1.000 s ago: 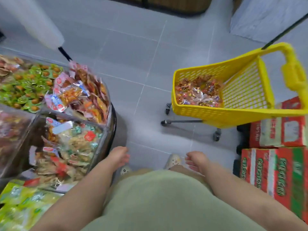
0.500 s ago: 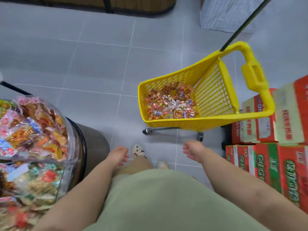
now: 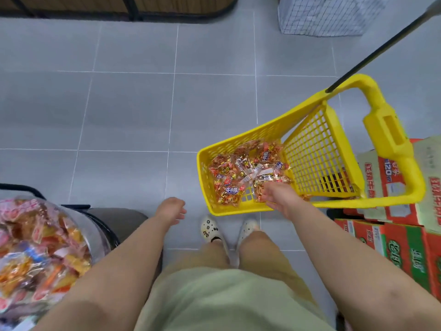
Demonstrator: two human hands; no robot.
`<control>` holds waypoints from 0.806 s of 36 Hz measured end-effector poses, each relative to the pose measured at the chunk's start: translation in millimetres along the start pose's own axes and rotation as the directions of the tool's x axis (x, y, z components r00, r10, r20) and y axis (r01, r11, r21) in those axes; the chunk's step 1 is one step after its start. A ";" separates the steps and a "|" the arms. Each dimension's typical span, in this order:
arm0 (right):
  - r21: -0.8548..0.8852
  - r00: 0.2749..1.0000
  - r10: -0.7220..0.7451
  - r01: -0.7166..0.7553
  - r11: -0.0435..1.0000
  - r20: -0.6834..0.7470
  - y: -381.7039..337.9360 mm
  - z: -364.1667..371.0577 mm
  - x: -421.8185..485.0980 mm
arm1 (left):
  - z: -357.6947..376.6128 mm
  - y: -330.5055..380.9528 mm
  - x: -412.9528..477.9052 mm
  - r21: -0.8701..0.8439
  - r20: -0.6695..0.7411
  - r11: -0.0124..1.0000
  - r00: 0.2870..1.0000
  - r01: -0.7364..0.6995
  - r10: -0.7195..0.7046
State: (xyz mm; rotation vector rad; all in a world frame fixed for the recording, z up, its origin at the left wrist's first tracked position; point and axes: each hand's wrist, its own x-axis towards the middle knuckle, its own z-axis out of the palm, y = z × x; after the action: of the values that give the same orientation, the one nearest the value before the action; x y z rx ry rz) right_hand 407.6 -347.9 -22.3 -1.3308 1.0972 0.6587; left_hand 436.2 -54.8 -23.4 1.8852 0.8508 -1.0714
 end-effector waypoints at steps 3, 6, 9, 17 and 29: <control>-0.038 1.000 0.010 -0.009 0.999 0.029 -17.5 5.8 18.1 | 5.8 23.8 12.3 -0.020 0.010 1.000 1.000 -0.012 0.012; -0.108 0.999 0.021 -0.018 0.994 0.026 -27.7 10.3 44.5 | 16.6 39.6 28.0 0.004 -0.002 1.000 1.000 -0.005 0.005; -0.191 0.996 0.091 -0.086 0.978 0.016 -31.0 16.9 71.5 | 30.8 50.6 43.2 0.034 -0.063 0.999 0.998 -0.023 0.026; -0.562 0.994 0.052 0.014 0.827 0.101 -9.5 22.5 145.8 | 78.9 57.3 95.1 -0.058 -0.132 0.997 0.990 -0.052 0.044; -0.830 0.956 0.058 0.219 0.513 0.287 9.5 33.1 204.7 | 112.2 49.8 127.2 -0.062 -0.450 0.998 0.893 -0.030 -0.001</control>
State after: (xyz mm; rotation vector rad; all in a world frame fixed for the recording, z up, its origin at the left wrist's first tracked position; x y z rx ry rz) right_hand 486.8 -355.6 -214.1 -2.0339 0.4091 1.3950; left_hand 490.1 -154.5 -159.0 2.1128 1.1126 -0.5861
